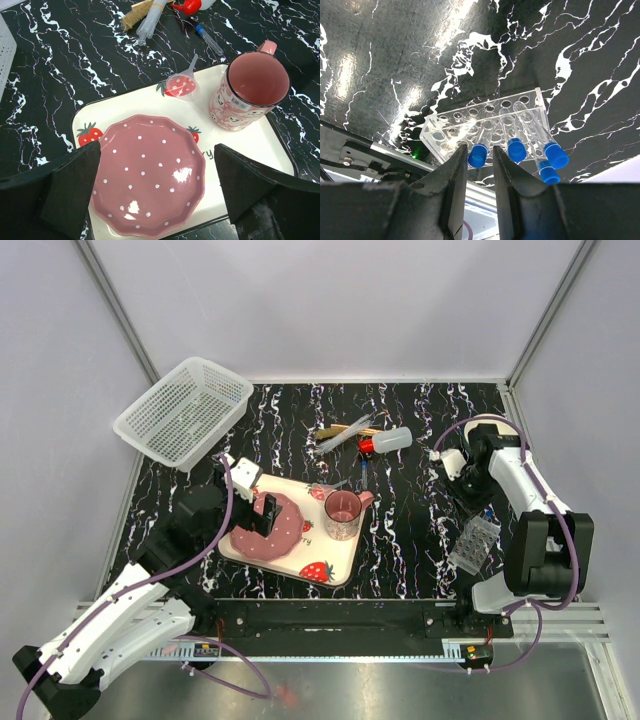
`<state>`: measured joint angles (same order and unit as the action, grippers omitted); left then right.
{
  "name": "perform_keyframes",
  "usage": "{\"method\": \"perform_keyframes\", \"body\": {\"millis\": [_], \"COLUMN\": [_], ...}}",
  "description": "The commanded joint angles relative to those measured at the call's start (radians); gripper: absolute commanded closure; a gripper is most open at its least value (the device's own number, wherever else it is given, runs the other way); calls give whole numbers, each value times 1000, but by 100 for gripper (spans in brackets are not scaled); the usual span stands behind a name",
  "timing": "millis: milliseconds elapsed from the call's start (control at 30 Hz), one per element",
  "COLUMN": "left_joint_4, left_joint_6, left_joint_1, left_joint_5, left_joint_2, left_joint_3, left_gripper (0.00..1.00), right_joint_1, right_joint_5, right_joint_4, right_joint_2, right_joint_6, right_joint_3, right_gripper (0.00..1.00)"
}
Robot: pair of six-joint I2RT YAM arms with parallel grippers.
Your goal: Organize the chemistry lab equipment
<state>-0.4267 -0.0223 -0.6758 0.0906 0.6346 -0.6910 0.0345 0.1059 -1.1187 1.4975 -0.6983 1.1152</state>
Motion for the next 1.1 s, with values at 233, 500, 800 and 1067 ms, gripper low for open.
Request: {"method": "perform_keyframes", "body": {"millis": [233,500,800,1067], "left_joint_4": [11,13,13,13], "left_joint_6": [12,13,13,13], "left_joint_1": [4,4,5,5], "left_joint_5": [-8,-9,-11,-12], "left_joint_2": [-13,-12,-12,-13], "left_joint_3": [-4,-4,-4,-4], "left_gripper": [1,1,1,1], "right_joint_1": [-10,-10,-10,-8], "right_joint_5": [-9,8,44,52], "right_joint_4": [26,79,132,230], "right_joint_2": [-13,-138,-253,-404], "right_joint_6": [-4,-24,-4,-9], "right_joint_3": [-31,-96,-163,-282], "right_gripper": [72,80,86,87]}}
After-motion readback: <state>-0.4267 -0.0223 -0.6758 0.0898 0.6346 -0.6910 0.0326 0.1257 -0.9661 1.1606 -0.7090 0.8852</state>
